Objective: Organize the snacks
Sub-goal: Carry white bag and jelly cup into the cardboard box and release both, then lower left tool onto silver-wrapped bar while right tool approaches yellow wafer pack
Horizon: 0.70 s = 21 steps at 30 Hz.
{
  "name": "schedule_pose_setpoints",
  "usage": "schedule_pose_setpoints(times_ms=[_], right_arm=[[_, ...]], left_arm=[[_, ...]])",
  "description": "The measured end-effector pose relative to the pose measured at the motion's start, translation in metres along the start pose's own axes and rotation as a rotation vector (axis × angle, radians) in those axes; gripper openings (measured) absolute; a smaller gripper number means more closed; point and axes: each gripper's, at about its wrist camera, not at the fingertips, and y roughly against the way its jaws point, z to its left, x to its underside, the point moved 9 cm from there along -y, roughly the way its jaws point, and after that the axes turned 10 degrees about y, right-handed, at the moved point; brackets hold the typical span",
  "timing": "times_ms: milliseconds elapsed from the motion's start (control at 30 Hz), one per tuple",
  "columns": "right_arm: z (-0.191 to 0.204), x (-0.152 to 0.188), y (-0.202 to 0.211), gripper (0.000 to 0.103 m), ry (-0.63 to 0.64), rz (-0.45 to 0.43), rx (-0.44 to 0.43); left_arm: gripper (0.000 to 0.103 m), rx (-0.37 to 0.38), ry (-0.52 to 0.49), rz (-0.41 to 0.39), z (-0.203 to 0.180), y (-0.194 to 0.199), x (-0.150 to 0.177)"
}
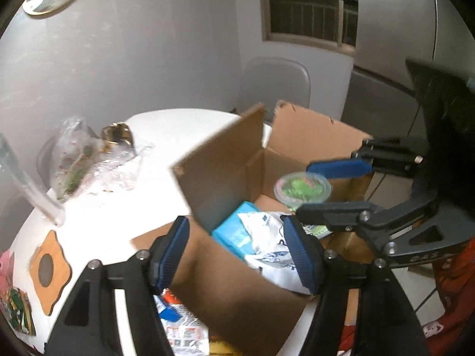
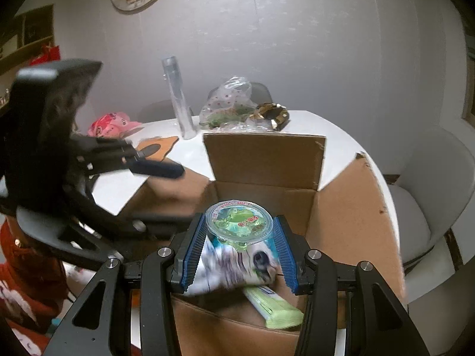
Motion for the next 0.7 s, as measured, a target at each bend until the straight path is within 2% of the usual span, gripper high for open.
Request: schedule_pose_setpoints(times_ms=[200,333,400,500,600,700], right_arm=[[0.028,-0.001,-0.015,0.042,0.042,0.041,-0.04],[0.045,0.008,-0.028,0.043,0.069,0.095,-0.043],[0.048,0.011,-0.03,0.043,0.06,0.108,-0.041],[0.052,0.012,-0.031,0.044,0.06,0.122,-0.009],[0.057,0.012,-0.024,0.052,0.061,0.116,0.02],[0.059,0.007,-0.012,0.052,0.086,0.092,0.102]], left_arm=[[0.07,-0.021,0.076,-0.048,0.029,0.025,0.006],[0.079,-0.031,0.114,-0.065,0.041,0.042,0.019],[0.08,-0.031,0.13,-0.078,0.048,0.05,0.025],[0.084,-0.035,0.15,-0.102,0.058,0.067,0.038],[0.085,-0.055,0.171,-0.134,0.07,0.088,0.053],[0.085,-0.067,0.205,-0.167,0.085,0.108,0.071]])
